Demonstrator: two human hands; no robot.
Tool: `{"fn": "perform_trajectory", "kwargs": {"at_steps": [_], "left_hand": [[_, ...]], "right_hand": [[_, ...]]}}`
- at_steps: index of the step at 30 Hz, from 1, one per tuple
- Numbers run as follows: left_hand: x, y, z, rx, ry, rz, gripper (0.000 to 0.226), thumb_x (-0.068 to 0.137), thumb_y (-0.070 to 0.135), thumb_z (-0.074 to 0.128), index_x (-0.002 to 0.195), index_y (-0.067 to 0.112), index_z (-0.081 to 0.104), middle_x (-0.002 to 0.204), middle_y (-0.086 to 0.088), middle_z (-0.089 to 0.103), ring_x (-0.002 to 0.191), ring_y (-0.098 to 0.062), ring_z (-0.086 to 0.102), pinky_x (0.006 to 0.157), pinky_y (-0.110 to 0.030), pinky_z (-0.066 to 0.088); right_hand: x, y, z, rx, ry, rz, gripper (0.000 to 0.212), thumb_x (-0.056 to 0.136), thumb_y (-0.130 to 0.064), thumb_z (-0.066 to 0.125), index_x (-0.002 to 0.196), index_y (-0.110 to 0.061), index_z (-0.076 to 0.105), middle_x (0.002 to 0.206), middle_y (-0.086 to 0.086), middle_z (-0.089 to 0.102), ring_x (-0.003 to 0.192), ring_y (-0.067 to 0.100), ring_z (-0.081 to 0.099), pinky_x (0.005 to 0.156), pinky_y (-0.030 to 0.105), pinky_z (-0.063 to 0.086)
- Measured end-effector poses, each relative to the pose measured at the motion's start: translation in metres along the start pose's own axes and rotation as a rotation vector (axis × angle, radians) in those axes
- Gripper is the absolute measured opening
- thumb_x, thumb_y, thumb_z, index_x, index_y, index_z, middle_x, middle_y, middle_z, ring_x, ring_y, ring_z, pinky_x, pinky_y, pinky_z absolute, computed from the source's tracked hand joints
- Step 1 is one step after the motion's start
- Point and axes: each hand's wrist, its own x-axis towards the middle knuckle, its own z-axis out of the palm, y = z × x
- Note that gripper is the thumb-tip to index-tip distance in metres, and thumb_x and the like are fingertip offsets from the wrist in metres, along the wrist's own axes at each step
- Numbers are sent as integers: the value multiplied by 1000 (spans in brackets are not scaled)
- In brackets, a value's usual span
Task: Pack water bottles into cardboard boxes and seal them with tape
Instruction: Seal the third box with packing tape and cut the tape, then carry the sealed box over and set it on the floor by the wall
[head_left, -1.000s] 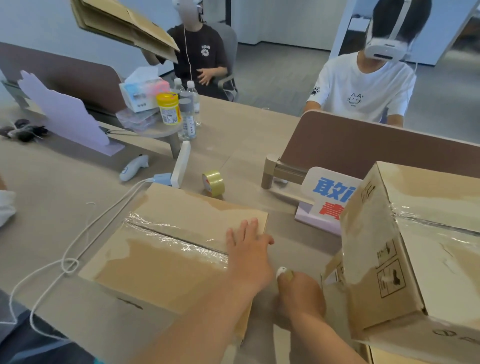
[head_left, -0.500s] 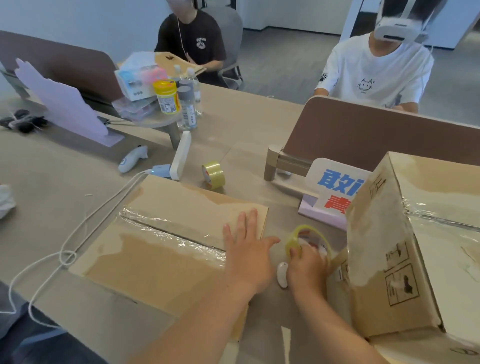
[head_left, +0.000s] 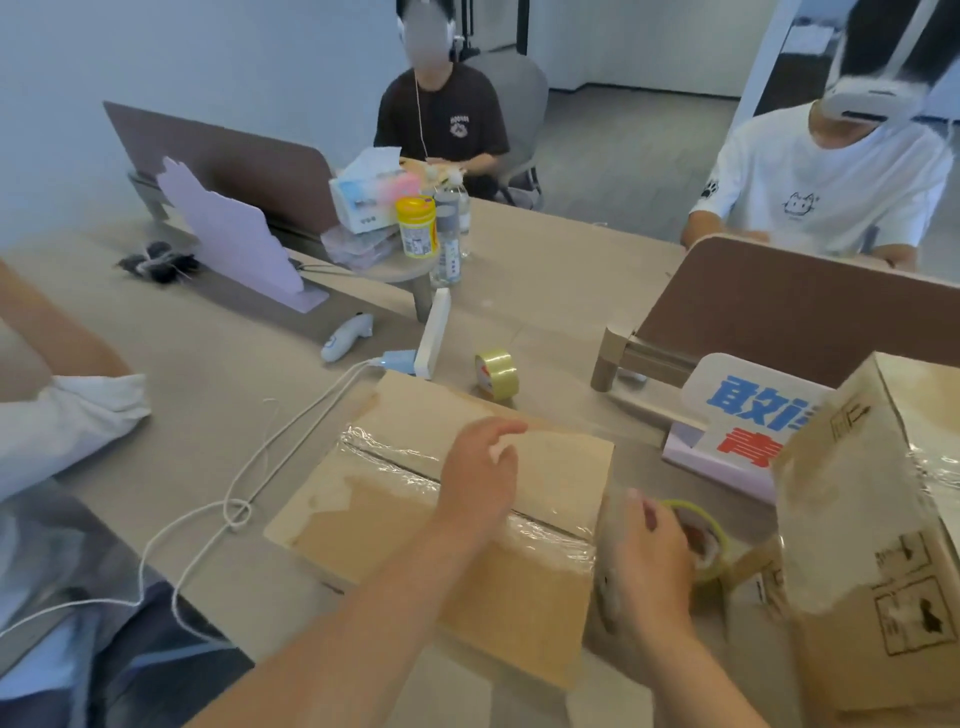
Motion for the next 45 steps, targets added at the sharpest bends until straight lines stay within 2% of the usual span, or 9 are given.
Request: {"fn": "perform_trajectory", "kwargs": {"at_steps": [6, 12, 17, 22, 28, 35, 39, 43, 45], "left_hand": [[56, -56, -97, 691, 75, -133, 63, 95, 48, 42, 149, 21, 26, 152, -9, 30, 141, -26, 28, 112, -42, 24], [61, -90, -128, 609, -55, -295, 62, 86, 66, 44, 126, 18, 47, 114, -9, 64, 109, -30, 57, 82, -36, 39], [73, -91, -130, 529, -47, -348, 60, 78, 69, 52, 108, 17, 57, 104, -7, 65, 102, -31, 58, 82, -37, 42], [86, -103, -150, 151, -299, -513, 57, 69, 69, 68, 92, 18, 73, 85, 0, 74, 77, -19, 69, 72, -32, 54], [81, -93, -151, -186, -431, -595, 39, 86, 43, 65, 98, 6, 72, 82, -8, 74, 65, -19, 69, 58, -26, 52], [75, -44, -168, -108, -507, -582, 43, 88, 41, 64, 113, 6, 66, 90, -2, 73, 77, -12, 66, 63, -26, 49], [81, 20, -194, -34, -502, -507, 45, 83, 51, 64, 112, 17, 59, 112, 7, 61, 113, -10, 47, 106, -34, 33], [75, 94, -234, -20, -391, -389, 112, 41, 70, 82, 135, 20, 48, 129, -2, 58, 117, -27, 55, 108, -47, 35], [62, 137, -248, -25, -310, -260, 115, 46, 72, 81, 142, 26, 38, 139, 3, 47, 126, -29, 50, 107, -48, 37]], "right_hand": [[-35, -12, 39, -247, -104, 10, 52, 86, -40, 62, 122, -10, 40, 121, 14, 58, 110, 34, 56, 86, 40, 44], [-36, -15, 41, -293, -59, 59, 45, 87, -35, 63, 120, -10, 43, 117, 16, 62, 108, 34, 58, 79, 36, 41], [-32, -13, 40, -181, -6, 275, 71, 78, -43, 73, 129, -2, 45, 115, 6, 60, 113, 33, 57, 84, 33, 40], [-31, -13, 36, 37, -201, 493, 48, 69, -50, 76, 95, -10, 74, 90, 8, 76, 86, 28, 70, 91, 46, 53], [-40, -26, 28, 228, -312, 586, 32, 82, -41, 69, 95, -12, 72, 83, 13, 74, 62, 26, 68, 56, 30, 56], [-50, -47, 14, 202, -263, 559, 36, 84, -35, 69, 99, -2, 68, 58, 10, 70, 58, 25, 63, 56, 29, 49], [-50, -80, 5, 268, -256, 520, 46, 76, -40, 75, 108, -9, 66, 91, 15, 73, 85, 32, 66, 84, 45, 54], [-56, -152, -27, 294, -240, 357, 50, 75, -39, 76, 115, -12, 64, 105, 13, 71, 93, 32, 67, 87, 52, 53], [-70, -195, -53, 294, -268, 249, 43, 81, -41, 70, 111, -10, 64, 98, 10, 70, 84, 29, 66, 74, 41, 55]]}}
